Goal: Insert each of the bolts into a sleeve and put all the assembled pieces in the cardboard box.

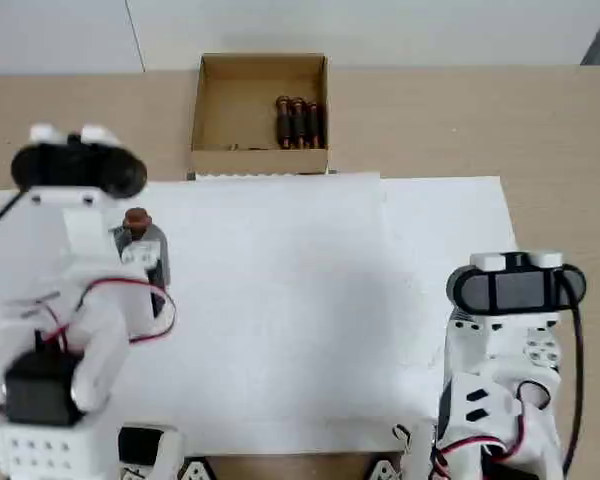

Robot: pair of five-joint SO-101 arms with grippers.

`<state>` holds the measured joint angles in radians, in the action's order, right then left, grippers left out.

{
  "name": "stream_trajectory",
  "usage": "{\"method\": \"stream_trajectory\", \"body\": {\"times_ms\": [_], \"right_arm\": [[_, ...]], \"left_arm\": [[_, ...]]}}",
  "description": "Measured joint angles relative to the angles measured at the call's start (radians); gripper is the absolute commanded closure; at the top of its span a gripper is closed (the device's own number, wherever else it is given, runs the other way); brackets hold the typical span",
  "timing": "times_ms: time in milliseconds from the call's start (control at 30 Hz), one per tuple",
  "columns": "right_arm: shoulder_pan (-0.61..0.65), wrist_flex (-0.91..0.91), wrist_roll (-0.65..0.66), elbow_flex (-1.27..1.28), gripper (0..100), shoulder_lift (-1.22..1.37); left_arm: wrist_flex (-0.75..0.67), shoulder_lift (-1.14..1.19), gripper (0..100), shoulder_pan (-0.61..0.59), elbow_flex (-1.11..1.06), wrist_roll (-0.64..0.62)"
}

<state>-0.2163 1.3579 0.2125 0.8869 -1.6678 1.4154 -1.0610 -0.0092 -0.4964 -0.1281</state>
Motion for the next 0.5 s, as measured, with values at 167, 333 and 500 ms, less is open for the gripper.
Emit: {"method": "stream_trajectory", "body": {"times_ms": [167, 333, 500], "right_arm": [[0.0, -0.077, -0.003, 0.1, 99.6, -0.048], [0.009, -0.198, -0.055, 0.198, 99.6, -0.048], [0.124, -0.304, -0.084, 0.293, 99.6, -0.051]], "left_arm": [[-0.117, -0.184, 100, 0.0, -0.193, 0.0], [-0.196, -0.307, 100, 0.0, -0.35, 0.0], [-0.295, -0.41, 100, 0.002, -0.477, 0.0]]}}
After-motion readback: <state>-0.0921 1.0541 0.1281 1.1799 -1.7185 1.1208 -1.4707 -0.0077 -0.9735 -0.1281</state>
